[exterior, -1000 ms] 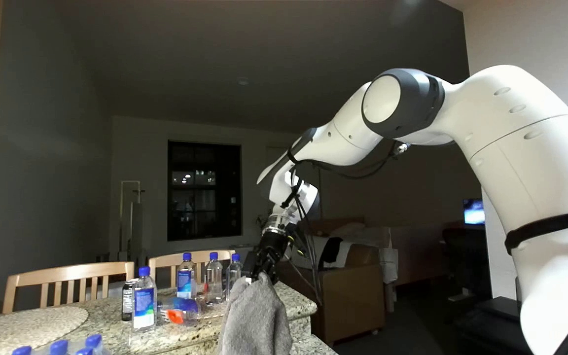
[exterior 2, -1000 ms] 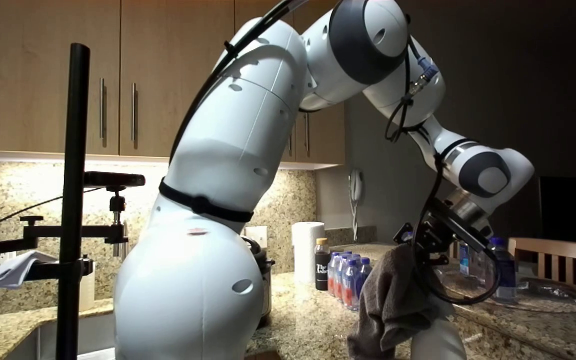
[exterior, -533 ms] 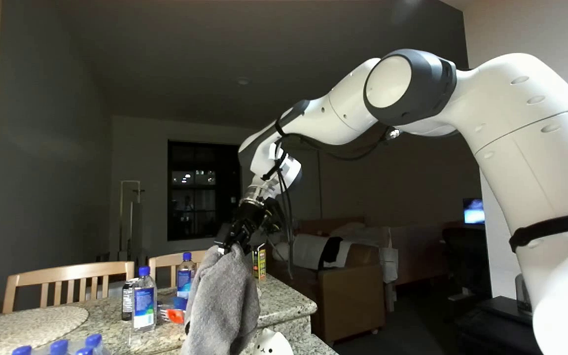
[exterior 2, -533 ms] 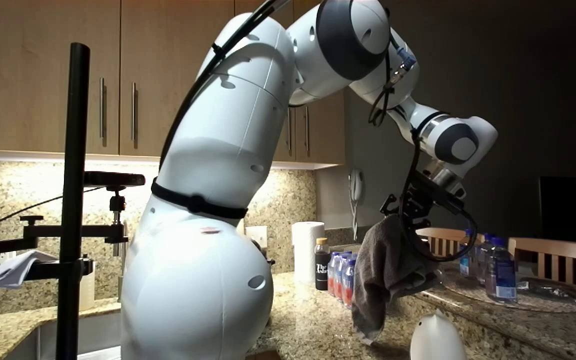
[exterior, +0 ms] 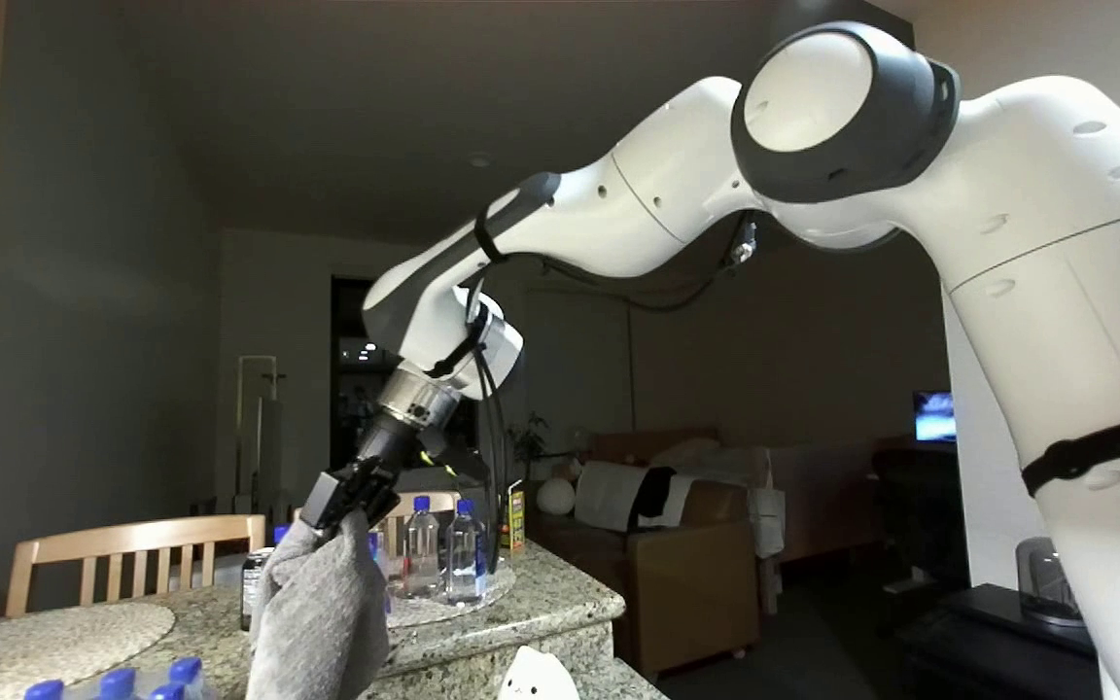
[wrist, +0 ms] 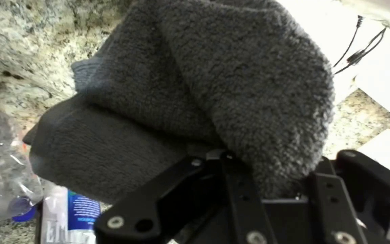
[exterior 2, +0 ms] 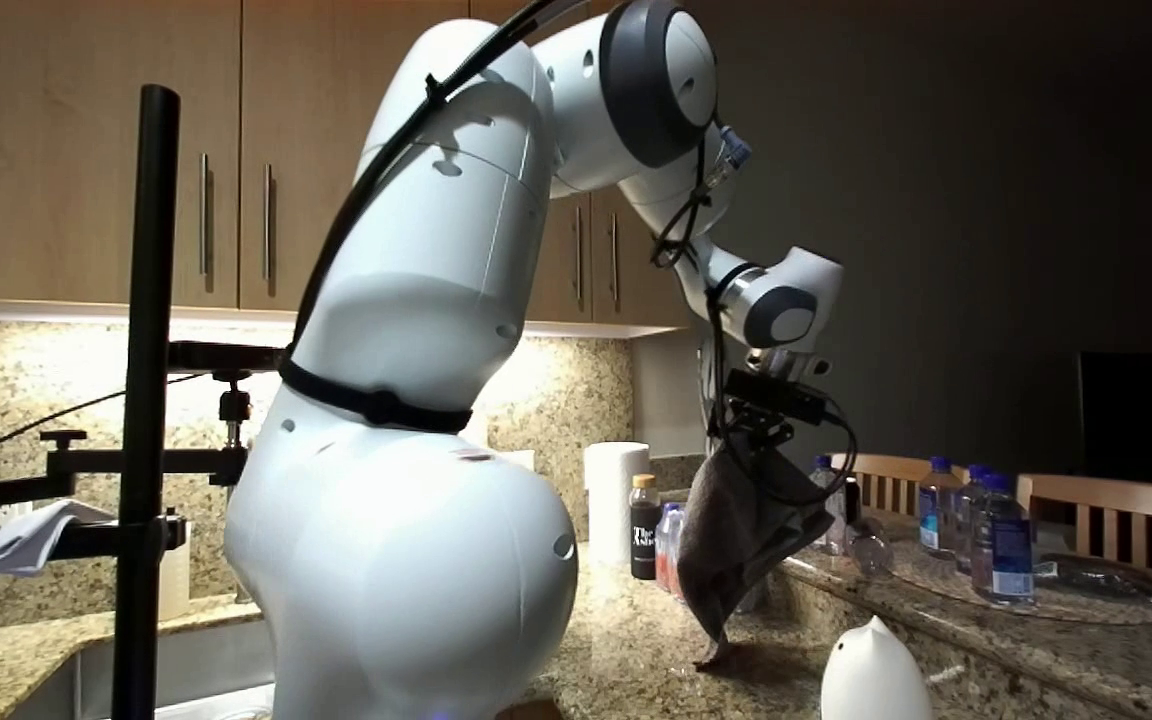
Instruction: Pick up the towel and move it to the left
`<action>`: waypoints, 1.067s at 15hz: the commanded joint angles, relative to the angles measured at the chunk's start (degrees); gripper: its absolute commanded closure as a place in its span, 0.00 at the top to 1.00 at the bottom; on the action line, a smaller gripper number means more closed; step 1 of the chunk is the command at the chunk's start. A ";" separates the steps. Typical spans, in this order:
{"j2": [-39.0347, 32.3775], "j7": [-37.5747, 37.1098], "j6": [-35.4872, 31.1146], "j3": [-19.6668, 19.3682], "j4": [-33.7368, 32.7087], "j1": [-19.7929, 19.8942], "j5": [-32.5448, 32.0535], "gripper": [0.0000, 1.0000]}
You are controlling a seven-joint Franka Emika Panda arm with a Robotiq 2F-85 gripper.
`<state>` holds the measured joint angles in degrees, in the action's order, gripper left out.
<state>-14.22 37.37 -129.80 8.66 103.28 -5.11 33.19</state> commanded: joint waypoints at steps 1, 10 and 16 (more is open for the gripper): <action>1.72 -5.26 -15.39 2.94 9.42 -4.56 -5.11 0.09; 2.05 -38.60 -28.94 -0.37 27.59 -10.13 -28.25 0.09; 1.33 -47.51 -27.46 0.10 30.01 -11.10 -32.39 0.09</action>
<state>-14.61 -6.17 -157.21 8.15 131.01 -14.91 2.59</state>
